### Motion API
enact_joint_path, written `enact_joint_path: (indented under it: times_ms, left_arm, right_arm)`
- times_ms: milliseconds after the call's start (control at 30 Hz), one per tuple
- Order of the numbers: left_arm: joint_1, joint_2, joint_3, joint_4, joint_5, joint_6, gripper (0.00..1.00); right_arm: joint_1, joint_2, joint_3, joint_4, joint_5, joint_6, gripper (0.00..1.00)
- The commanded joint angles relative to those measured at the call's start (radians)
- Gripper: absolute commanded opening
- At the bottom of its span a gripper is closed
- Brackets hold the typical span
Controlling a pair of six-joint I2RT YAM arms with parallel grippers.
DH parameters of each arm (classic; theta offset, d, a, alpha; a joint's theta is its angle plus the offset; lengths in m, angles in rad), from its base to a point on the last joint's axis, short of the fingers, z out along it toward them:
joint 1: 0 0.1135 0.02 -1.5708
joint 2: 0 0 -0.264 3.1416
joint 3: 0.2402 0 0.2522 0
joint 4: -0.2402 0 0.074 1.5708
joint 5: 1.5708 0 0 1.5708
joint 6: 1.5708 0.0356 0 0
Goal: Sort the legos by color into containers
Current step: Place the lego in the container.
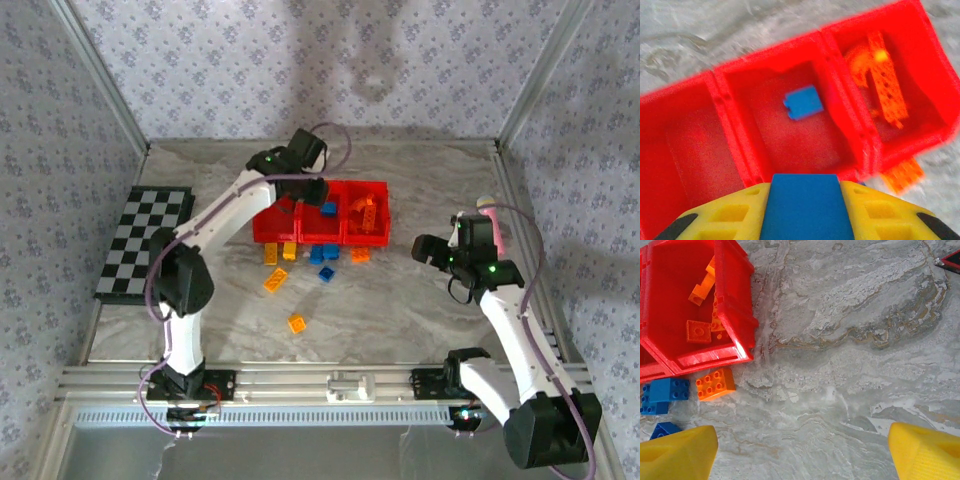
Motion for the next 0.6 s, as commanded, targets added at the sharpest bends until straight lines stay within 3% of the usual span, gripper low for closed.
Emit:
enact_joint_path:
  times_ms: [0, 200, 400, 567]
  left_arm:
    - [0.0, 0.113, 0.115, -0.062, -0.018, 0.027, 0.25]
    - [0.011, 0.229, 0.235, -0.081, -0.027, 0.016, 0.26]
    - [0.019, 0.28, 0.192, -0.053, -0.022, -0.012, 0.26]
    - [0.019, 0.282, 0.148, -0.019, 0.001, -0.019, 0.33]
  right_arm:
    - [-0.007, -0.016, -0.024, -0.002, -0.006, 0.012, 0.9]
    - [-0.01, -0.029, -0.035, -0.023, -0.019, 0.011, 0.91]
    - [-0.017, -0.038, -0.064, -0.016, -0.031, 0.01, 0.91]
    - [-0.021, -0.042, -0.074, -0.016, -0.036, 0.009, 0.91]
